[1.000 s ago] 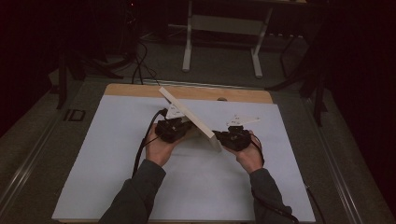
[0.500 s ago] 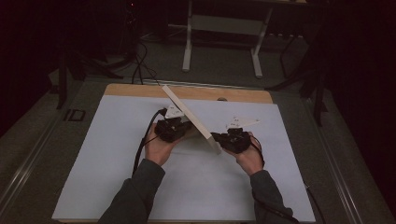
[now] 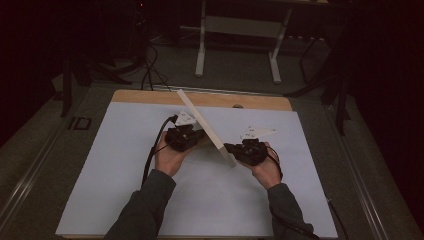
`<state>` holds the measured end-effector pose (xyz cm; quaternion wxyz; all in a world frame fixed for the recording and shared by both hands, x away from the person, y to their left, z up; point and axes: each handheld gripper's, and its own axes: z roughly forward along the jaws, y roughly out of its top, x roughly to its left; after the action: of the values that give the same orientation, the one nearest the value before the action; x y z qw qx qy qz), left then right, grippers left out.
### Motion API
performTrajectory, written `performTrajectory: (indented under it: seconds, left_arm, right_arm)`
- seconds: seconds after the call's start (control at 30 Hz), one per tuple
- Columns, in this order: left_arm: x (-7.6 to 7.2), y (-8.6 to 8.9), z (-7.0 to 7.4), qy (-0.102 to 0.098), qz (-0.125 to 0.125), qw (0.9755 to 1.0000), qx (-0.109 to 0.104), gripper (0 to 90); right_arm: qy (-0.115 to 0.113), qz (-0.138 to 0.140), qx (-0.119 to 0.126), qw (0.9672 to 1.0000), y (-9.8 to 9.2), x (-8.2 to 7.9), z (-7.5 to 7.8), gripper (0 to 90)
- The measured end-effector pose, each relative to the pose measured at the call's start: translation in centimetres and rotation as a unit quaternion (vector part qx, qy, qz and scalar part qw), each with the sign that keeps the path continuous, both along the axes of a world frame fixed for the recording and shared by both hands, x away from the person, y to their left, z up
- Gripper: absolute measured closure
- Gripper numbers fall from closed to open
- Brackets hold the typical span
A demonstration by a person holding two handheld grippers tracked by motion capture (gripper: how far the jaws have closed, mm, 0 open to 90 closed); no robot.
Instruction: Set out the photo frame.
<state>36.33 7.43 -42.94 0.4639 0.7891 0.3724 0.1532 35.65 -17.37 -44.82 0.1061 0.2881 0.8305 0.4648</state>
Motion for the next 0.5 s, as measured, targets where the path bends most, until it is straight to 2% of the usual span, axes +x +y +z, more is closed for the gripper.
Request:
performTrajectory:
  seconds: [0.5]
  left_arm:
    - [0.21, 0.12, -0.1, 0.001, -0.008, 1.0, -0.002, 90.0]
  right_arm:
    - [-0.003, 0.011, -0.005, 0.9999, 0.51, -0.28, 0.06, 89.9]
